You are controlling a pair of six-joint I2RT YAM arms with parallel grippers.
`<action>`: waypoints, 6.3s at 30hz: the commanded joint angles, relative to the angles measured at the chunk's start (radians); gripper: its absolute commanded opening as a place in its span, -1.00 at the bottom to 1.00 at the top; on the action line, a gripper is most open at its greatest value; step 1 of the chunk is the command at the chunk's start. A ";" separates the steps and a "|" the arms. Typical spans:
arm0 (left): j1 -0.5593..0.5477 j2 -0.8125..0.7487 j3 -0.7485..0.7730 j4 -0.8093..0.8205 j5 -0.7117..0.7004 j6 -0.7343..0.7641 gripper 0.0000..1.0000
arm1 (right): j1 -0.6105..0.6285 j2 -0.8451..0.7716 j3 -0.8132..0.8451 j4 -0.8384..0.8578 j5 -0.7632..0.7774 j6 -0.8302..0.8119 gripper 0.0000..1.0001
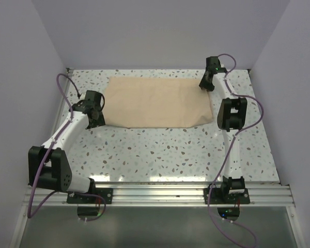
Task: Open and lay out the surgical kit
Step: Open the surgical kit at the center of the board, then adjust the surgical kit at the center of the board, then smooth out the surgical kit at the center of the board.
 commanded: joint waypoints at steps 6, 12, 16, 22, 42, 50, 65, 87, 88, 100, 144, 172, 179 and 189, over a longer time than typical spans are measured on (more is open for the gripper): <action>-0.002 0.024 0.011 0.023 0.002 0.012 0.77 | 0.003 -0.024 -0.006 0.005 -0.001 -0.001 -0.64; -0.002 0.029 0.028 0.024 0.014 0.010 0.76 | 0.003 -0.100 -0.049 -0.011 -0.001 -0.010 -0.97; -0.004 0.018 0.051 0.018 0.013 0.010 0.76 | 0.012 -0.159 -0.092 -0.015 -0.019 -0.010 -1.00; -0.002 0.000 0.096 0.003 0.019 0.010 0.76 | 0.057 -0.258 -0.156 -0.015 -0.041 -0.030 -1.00; -0.002 0.058 0.356 -0.009 -0.007 0.007 0.81 | 0.368 -0.995 -0.989 -0.035 -0.257 0.056 -1.00; -0.002 0.153 0.511 -0.012 -0.014 -0.023 0.82 | 0.410 -1.533 -1.362 -0.331 -0.273 0.122 -1.00; -0.007 0.166 0.500 -0.018 0.014 -0.077 0.79 | 0.410 -1.734 -1.460 -0.768 -0.285 0.061 -0.09; -0.006 0.362 0.460 0.201 0.137 0.050 0.83 | 0.146 -1.043 -1.014 -0.203 -0.236 0.053 0.71; -0.004 0.385 0.472 0.218 0.134 0.079 0.84 | 0.116 -1.009 -0.988 -0.195 -0.225 0.044 0.71; 0.039 0.691 0.676 0.368 0.210 0.161 0.84 | -0.040 -0.567 -0.609 -0.187 -0.156 0.001 0.61; 0.174 0.925 0.980 0.340 0.312 0.063 -1.00 | -0.035 -0.027 -0.009 -0.045 -0.268 0.131 -1.00; -0.137 0.195 0.062 0.612 0.612 -0.092 -0.93 | 0.250 -0.850 -1.113 0.411 -0.515 0.255 -1.00; -0.242 0.196 -0.023 0.626 0.618 -0.151 -1.00 | 0.399 -0.783 -1.201 0.459 -0.521 0.291 -1.00; -0.308 0.137 -0.121 0.623 0.626 -0.181 -1.00 | 0.416 -0.794 -1.336 0.434 -0.467 0.271 -1.00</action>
